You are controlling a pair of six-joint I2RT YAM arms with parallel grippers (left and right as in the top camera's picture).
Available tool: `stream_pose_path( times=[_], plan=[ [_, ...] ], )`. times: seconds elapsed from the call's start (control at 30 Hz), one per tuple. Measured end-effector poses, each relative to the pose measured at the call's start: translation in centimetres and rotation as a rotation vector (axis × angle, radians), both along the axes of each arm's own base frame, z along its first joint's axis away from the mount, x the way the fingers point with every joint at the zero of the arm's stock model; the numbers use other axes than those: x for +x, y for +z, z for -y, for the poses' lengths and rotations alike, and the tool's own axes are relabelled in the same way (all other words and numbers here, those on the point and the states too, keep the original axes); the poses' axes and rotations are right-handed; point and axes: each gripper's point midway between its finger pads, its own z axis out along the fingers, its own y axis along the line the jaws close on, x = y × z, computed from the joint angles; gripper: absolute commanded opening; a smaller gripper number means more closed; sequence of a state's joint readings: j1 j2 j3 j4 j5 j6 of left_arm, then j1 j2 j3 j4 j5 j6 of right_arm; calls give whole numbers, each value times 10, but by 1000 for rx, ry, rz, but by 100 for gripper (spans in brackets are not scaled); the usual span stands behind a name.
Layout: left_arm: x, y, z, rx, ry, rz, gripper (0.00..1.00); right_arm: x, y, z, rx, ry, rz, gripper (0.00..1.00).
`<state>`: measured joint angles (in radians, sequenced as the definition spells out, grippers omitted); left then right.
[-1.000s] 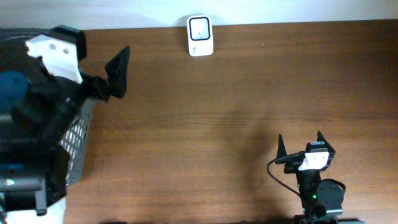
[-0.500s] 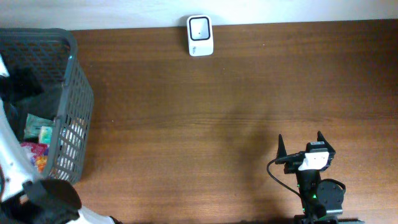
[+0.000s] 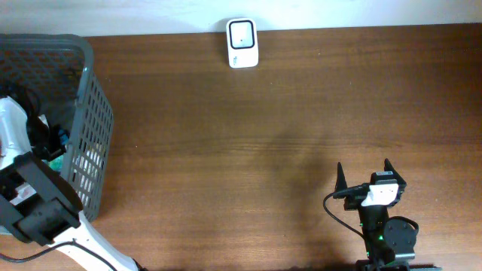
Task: Scan the item barcode
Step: 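Grasp the small green tissue pack from the basket with left gripper, place on table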
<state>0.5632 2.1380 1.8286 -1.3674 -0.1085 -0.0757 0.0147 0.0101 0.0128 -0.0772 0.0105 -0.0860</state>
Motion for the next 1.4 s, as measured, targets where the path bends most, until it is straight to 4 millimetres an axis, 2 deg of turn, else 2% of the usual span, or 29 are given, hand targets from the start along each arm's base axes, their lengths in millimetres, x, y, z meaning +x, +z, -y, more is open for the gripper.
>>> stream_pose_path(
  times=[0.03,0.07,0.2,0.23,0.3,0.37,0.4,0.43,0.5,0.63,0.7,0.73,0.77,0.8,0.83,0.97,1.0,1.07,1.13,1.17,1.2,1.27,1.3,1.4],
  plan=[
    [1,0,-1,5,1,5,63,0,0,0,0,0,0,99],
    [2,0,-2,8,1,9,99,0,0,0,0,0,0,99],
    [19,-3,-11,42,4,80,99,0,0,0,0,0,0,99],
    [26,-3,-15,61,4,110,95,0,0,0,0,0,0,99],
    [31,-3,-17,68,4,129,76,0,0,0,0,0,0,99],
    [31,-3,-17,66,4,131,70,0,0,0,0,0,0,99],
    [31,-3,-17,65,4,130,96,0,0,0,0,0,0,99],
    [28,-3,-15,59,4,119,99,0,0,0,0,0,0,99],
    [19,-3,-9,35,6,82,99,0,0,0,0,0,0,99],
    [9,-3,-5,35,135,44,99,0,0,0,0,0,0,99],
    [7,-11,-4,39,183,41,79,0,0,0,0,0,0,99],
    [3,-18,-1,32,201,29,45,0,0,0,0,0,0,99],
    [-2,-28,2,28,213,12,21,0,0,0,0,0,0,99],
    [-3,-32,2,28,225,16,7,0,0,0,0,0,0,99],
    [-4,-33,3,30,223,13,0,0,0,0,0,0,0,99],
    [-2,-22,2,33,231,21,0,0,0,0,0,0,0,99],
    [-2,-14,3,25,231,10,0,0,0,0,0,0,0,99],
    [14,22,-4,29,233,59,0,0,0,0,0,0,0,99],
    [51,91,-13,46,232,256,0,0,0,0,0,0,0,99],
    [59,114,-13,46,229,320,0,0,0,0,0,0,1,99],
    [70,149,-12,58,220,426,0,0,0,0,0,0,1,99],
    [77,201,-5,63,199,574,0,0,0,0,0,0,0,99],
    [82,233,-2,79,180,680,0,0,0,0,0,0,0,99],
    [86,297,24,41,109,905,0,0,0,0,0,0,0,99]
  ],
)
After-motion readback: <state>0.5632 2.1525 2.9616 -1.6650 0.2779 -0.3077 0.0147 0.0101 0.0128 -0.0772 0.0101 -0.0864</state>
